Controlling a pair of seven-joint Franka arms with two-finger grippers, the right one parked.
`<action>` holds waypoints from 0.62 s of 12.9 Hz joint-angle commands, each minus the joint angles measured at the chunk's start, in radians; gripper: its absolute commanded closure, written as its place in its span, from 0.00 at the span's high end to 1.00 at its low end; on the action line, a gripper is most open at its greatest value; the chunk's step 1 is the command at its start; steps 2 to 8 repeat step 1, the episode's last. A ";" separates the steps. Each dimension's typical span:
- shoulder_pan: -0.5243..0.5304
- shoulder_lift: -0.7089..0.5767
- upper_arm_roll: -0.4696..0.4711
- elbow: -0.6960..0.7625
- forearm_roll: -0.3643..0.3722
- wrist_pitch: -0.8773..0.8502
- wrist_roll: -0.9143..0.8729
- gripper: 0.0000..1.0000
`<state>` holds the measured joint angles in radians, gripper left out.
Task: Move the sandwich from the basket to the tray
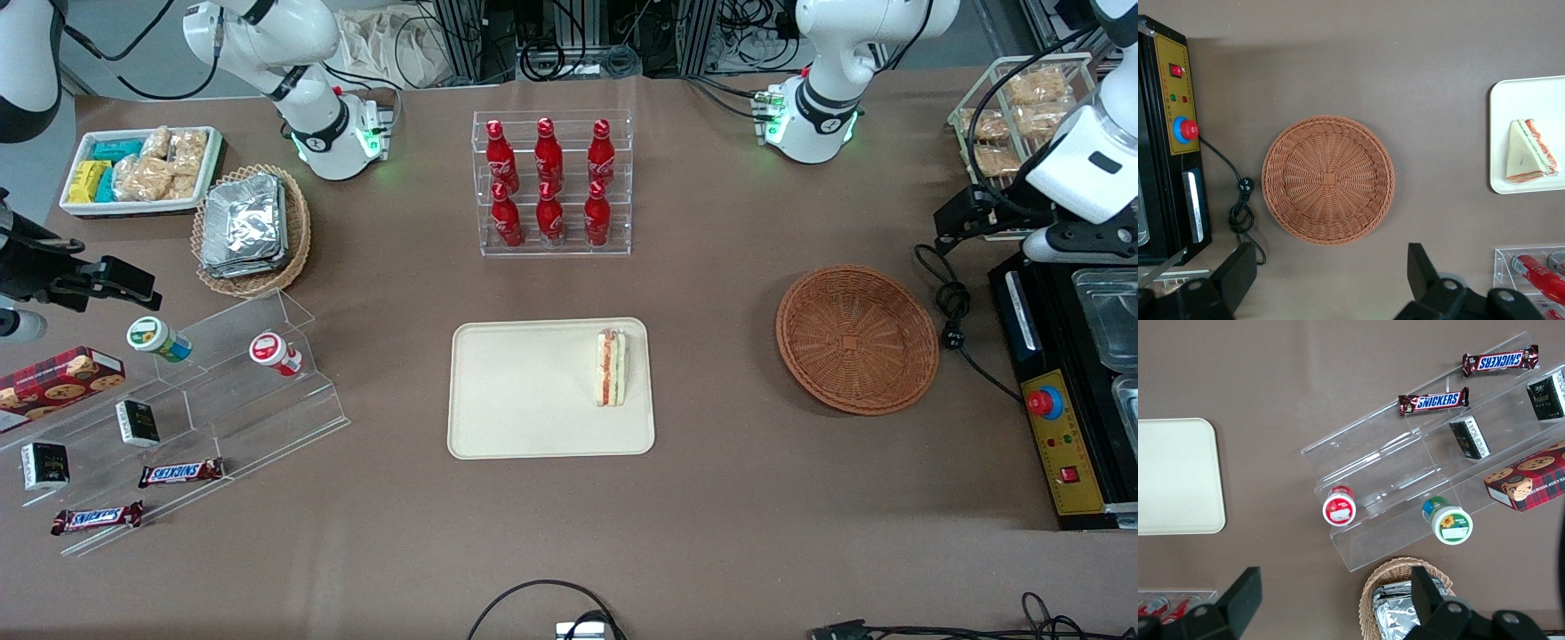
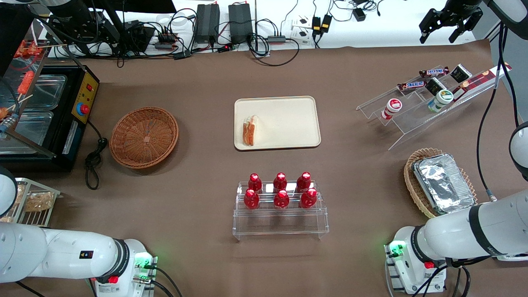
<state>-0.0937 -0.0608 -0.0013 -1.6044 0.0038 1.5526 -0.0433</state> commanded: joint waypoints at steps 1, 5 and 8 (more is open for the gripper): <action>0.029 -0.034 0.004 -0.015 -0.028 -0.026 0.006 1.00; 0.029 -0.034 0.004 -0.015 -0.028 -0.026 0.006 1.00; 0.029 -0.034 0.004 -0.015 -0.028 -0.026 0.006 1.00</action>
